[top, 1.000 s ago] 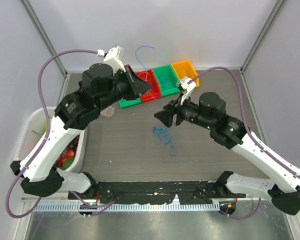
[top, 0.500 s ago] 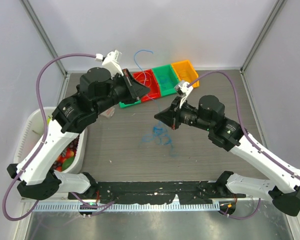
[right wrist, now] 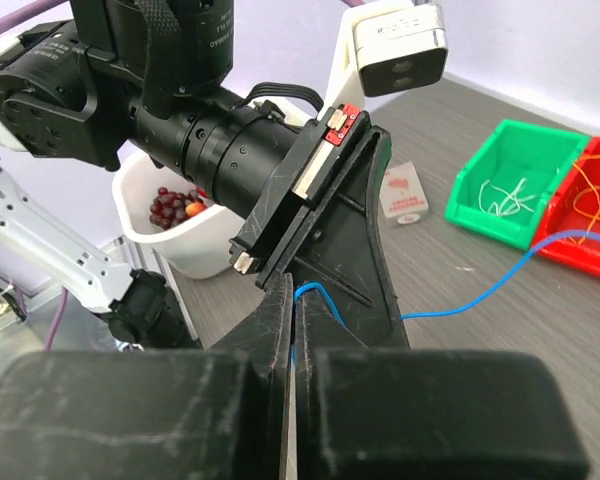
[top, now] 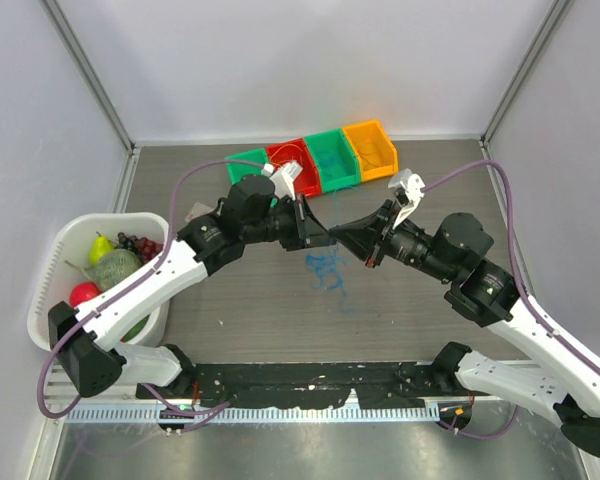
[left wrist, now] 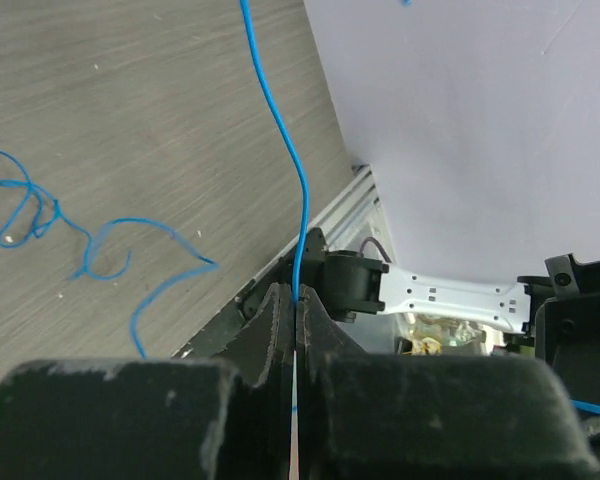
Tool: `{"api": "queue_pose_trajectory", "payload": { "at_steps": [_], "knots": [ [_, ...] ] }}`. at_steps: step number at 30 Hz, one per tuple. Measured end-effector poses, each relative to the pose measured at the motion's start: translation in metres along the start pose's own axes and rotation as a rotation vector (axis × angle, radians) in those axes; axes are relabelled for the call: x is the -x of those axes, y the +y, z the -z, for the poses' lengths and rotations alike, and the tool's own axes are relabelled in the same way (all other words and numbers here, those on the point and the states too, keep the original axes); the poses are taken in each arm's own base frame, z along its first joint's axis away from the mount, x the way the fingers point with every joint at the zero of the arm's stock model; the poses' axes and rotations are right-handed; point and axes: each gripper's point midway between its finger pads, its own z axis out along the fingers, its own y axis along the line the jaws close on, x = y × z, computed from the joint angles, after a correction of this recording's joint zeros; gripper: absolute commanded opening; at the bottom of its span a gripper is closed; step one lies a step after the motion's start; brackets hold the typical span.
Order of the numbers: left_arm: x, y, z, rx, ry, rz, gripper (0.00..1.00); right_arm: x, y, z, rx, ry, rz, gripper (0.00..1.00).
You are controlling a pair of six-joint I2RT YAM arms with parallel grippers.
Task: Untangle the cables
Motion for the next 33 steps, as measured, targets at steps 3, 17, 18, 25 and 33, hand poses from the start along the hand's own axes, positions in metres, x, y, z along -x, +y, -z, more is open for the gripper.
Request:
{"api": "queue_pose_trajectory", "payload": {
  "at_steps": [3, 17, 18, 25, 33],
  "knots": [
    [-0.006, 0.008, -0.008, -0.023, 0.012, 0.032, 0.32, -0.009, -0.007, -0.001, -0.031, 0.020, -0.005, 0.01],
    [0.024, 0.104, 0.070, 0.320, -0.319, 0.054, 0.79, 0.052, -0.037, -0.018, -0.214, -0.127, 0.087, 0.01],
    [0.024, 0.109, 0.076, 0.336, -0.338, 0.052, 0.80, 0.051, -0.042, -0.022, -0.230, -0.120, 0.095, 0.01],
    [0.016, 0.115, 0.106, 0.342, -0.405, -0.005, 0.82, 0.042, -0.102, -0.056, -0.366, -0.062, 0.162, 0.01],
    [-0.006, 0.125, 0.103, 0.320, -0.349, -0.014, 0.82, 0.024, -0.209, -0.100, -0.448, 0.009, 0.253, 0.01]
  ]
}}
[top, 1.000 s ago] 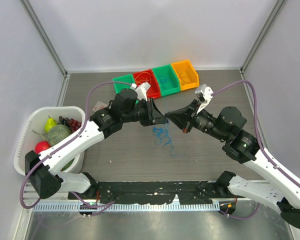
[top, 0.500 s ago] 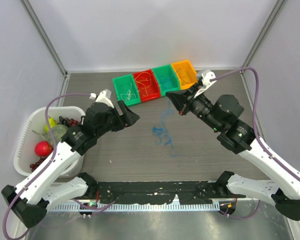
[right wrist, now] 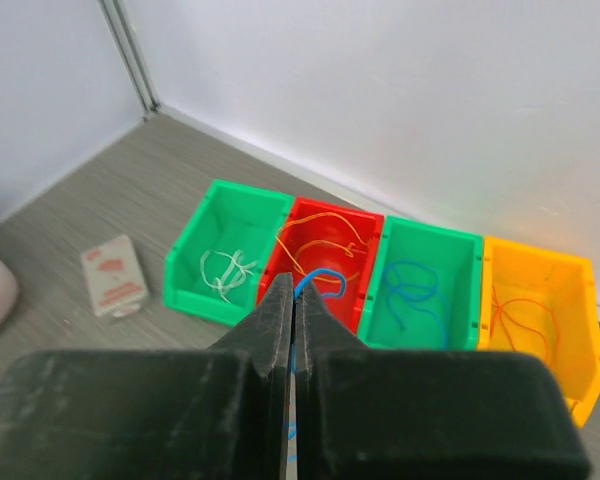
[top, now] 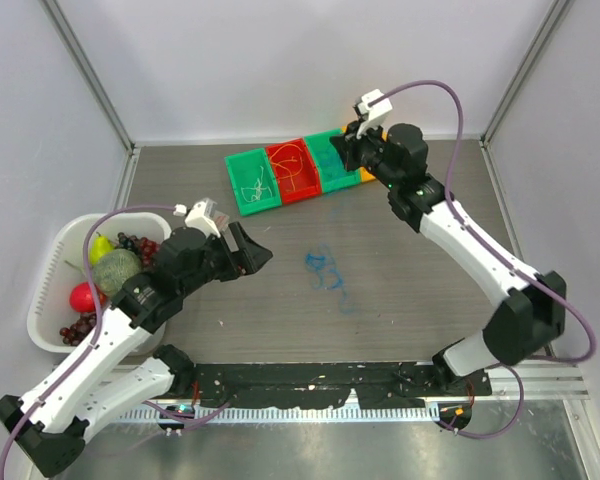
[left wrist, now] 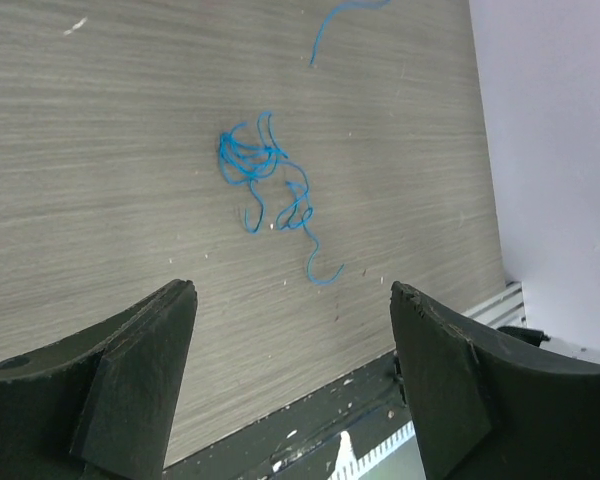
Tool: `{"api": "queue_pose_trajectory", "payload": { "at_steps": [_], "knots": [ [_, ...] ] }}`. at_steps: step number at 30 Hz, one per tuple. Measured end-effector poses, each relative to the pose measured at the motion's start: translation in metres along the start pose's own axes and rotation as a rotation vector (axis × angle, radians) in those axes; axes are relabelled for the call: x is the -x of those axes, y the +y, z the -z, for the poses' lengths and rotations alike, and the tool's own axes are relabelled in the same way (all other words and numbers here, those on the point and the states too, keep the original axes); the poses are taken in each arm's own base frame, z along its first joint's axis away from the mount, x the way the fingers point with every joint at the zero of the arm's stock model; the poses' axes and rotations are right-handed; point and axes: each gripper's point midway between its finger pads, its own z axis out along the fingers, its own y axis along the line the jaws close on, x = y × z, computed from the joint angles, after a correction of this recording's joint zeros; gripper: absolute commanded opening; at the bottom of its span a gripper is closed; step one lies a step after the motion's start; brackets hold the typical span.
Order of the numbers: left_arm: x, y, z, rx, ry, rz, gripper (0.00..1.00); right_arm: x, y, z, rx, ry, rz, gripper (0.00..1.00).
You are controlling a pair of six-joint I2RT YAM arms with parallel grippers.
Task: Untangle the cables
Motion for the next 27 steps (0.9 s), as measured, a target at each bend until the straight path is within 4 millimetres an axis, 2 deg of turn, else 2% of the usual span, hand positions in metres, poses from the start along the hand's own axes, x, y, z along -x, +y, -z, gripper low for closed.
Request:
{"api": "queue_pose_trajectory", "payload": {
  "at_steps": [4, 7, 13, 17, 20, 23, 27],
  "knots": [
    [-0.010, 0.005, 0.001, -0.005, 0.022, 0.001, 0.84, -0.021, -0.019, -0.034, 0.009, 0.044, 0.053, 0.01],
    [-0.008, 0.003, 0.004, -0.016, 0.012, -0.003, 0.85, -0.029, -0.033, -0.050, 0.007, 0.060, 0.094, 0.01],
    [-0.006, 0.003, 0.008, -0.023, 0.003, -0.019, 0.85, -0.025, -0.062, -0.073, -0.008, 0.023, 0.130, 0.01],
    [-0.009, 0.005, 0.004, -0.012, 0.015, -0.034, 0.85, -0.026, -0.081, -0.099, -0.012, -0.011, 0.149, 0.01],
    [-0.011, 0.008, 0.000, 0.000, 0.027, -0.038, 0.85, -0.047, -0.095, -0.117, -0.013, 0.015, 0.150, 0.01],
    [-0.012, 0.009, -0.003, 0.008, 0.036, -0.044, 0.85, -0.082, -0.102, -0.126, -0.003, 0.072, 0.132, 0.01],
    [-0.015, 0.011, -0.007, 0.016, 0.050, -0.053, 0.85, -0.114, -0.105, -0.128, 0.009, 0.123, 0.100, 0.01]
  ]
}}
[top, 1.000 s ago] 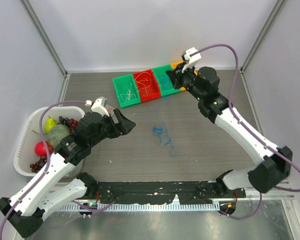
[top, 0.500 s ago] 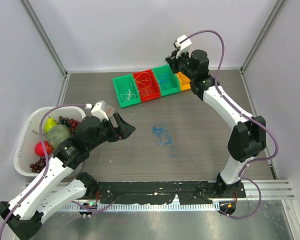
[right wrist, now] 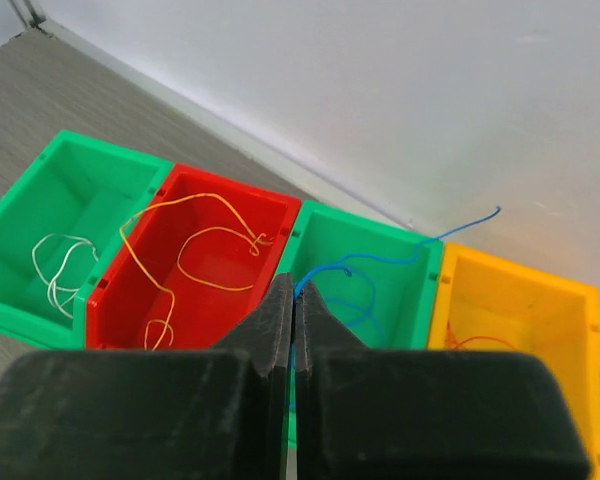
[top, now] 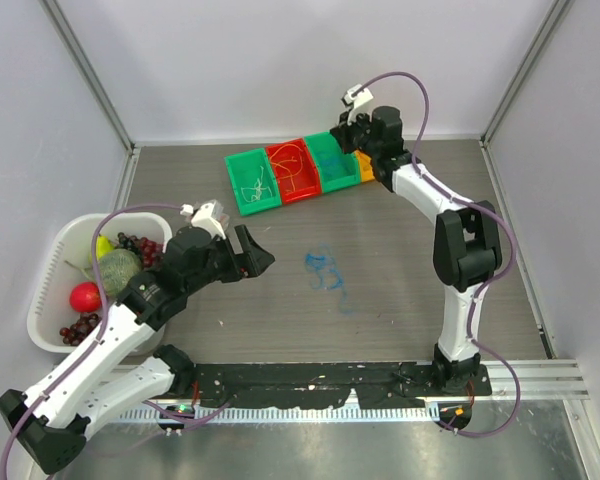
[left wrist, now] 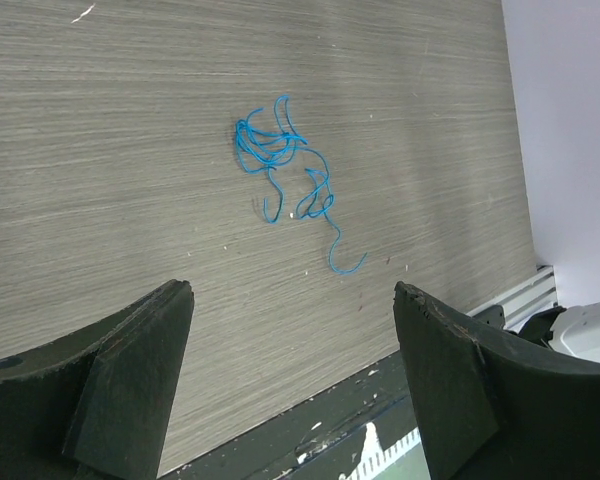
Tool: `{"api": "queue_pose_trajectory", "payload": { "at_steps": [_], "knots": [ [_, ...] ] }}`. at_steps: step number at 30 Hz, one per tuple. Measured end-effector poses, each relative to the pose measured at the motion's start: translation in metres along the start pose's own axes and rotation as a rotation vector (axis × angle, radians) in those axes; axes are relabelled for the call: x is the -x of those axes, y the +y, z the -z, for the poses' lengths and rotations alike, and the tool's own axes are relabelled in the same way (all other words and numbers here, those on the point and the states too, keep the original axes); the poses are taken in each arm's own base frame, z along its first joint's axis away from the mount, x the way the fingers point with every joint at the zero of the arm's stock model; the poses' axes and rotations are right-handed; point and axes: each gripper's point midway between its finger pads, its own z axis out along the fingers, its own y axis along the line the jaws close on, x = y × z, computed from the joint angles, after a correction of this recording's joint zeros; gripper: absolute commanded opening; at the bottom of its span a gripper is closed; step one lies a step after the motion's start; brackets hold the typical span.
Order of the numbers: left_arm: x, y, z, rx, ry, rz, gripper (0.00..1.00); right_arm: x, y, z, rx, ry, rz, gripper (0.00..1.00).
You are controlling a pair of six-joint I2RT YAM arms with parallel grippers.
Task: Untangle the cables
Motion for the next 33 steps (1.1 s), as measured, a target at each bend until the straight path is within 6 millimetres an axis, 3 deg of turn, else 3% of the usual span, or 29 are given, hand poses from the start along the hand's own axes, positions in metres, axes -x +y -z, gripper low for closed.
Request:
{"api": "queue_pose_trajectory", "payload": {
  "at_steps": [6, 10, 19, 21, 28, 33],
  "knots": [
    [-0.003, -0.003, -0.004, -0.010, 0.025, -0.001, 0.85, -0.023, -0.001, -0.006, 0.020, 0.021, -0.071, 0.01],
    [-0.003, -0.005, -0.004, -0.021, 0.027, -0.001, 0.85, -0.038, 0.009, -0.010, 0.070, 0.042, -0.151, 0.01],
    [-0.004, -0.007, -0.004, -0.030, 0.033, 0.000, 0.85, -0.092, 0.037, 0.014, 0.118, 0.140, -0.288, 0.01],
    [-0.004, -0.007, -0.003, -0.032, 0.033, 0.000, 0.85, -0.088, 0.041, 0.020, 0.120, 0.139, -0.293, 0.01],
    [-0.002, -0.010, -0.001, -0.047, 0.026, 0.003, 0.85, -0.038, 0.039, 0.033, 0.117, 0.042, -0.264, 0.01],
    [-0.002, -0.011, 0.000, -0.050, 0.023, 0.003, 0.85, -0.037, 0.038, 0.030, 0.107, 0.033, -0.277, 0.01]
  ]
}}
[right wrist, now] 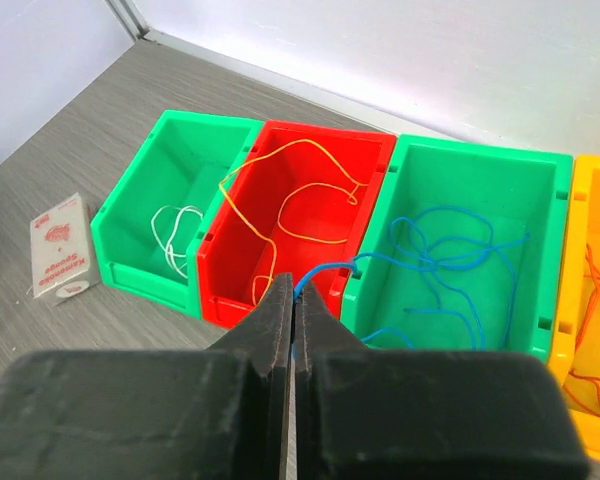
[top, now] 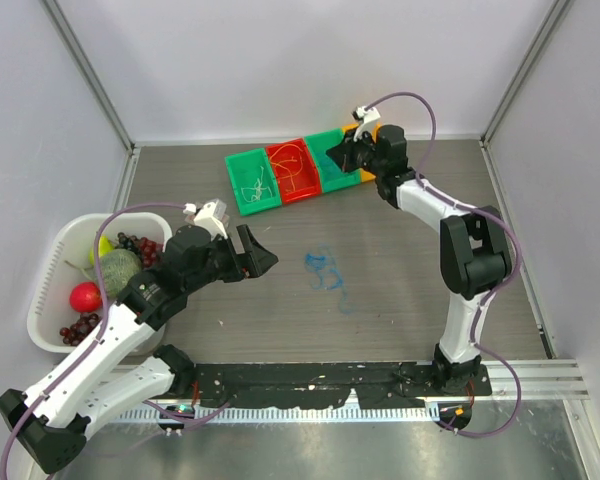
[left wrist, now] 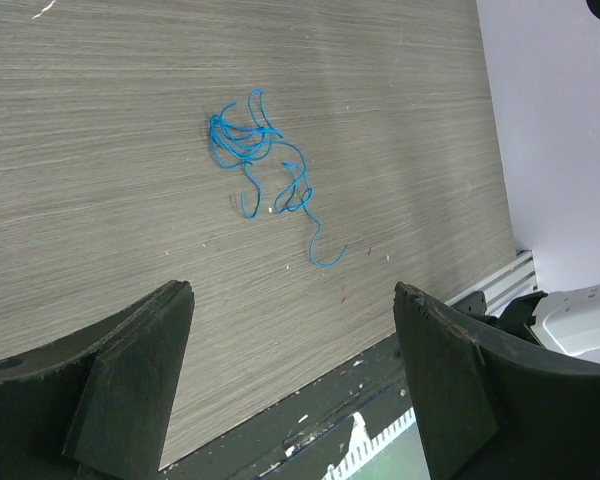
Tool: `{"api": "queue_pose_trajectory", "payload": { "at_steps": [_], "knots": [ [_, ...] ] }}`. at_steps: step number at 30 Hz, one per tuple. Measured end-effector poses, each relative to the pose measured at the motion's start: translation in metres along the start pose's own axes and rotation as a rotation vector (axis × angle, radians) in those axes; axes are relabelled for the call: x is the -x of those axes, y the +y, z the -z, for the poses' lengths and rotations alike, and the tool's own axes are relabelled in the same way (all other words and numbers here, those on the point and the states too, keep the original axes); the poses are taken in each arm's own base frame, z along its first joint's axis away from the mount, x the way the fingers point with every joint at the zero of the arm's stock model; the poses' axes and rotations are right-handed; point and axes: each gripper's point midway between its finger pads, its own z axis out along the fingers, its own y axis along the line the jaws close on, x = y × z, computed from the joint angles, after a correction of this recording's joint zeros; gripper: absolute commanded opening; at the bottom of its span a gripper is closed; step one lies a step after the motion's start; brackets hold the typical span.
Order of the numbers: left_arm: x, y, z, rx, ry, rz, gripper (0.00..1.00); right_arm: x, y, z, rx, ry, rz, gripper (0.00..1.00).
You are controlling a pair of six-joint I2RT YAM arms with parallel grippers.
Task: Untangle the cables
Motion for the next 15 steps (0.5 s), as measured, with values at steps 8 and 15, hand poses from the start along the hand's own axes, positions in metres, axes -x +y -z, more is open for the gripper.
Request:
{"api": "queue_pose_trajectory", "payload": {
  "at_steps": [8, 15],
  "knots": [
    [0.000, 0.000, 0.001, 0.000, -0.002, -0.002, 0.85, -0.026, -0.034, -0.039, -0.061, 0.025, -0.038, 0.01],
    [0.000, 0.001, -0.001, 0.006, 0.002, -0.005, 0.85, -0.044, -0.077, -0.081, -0.151, 0.024, -0.039, 0.01]
  ]
}}
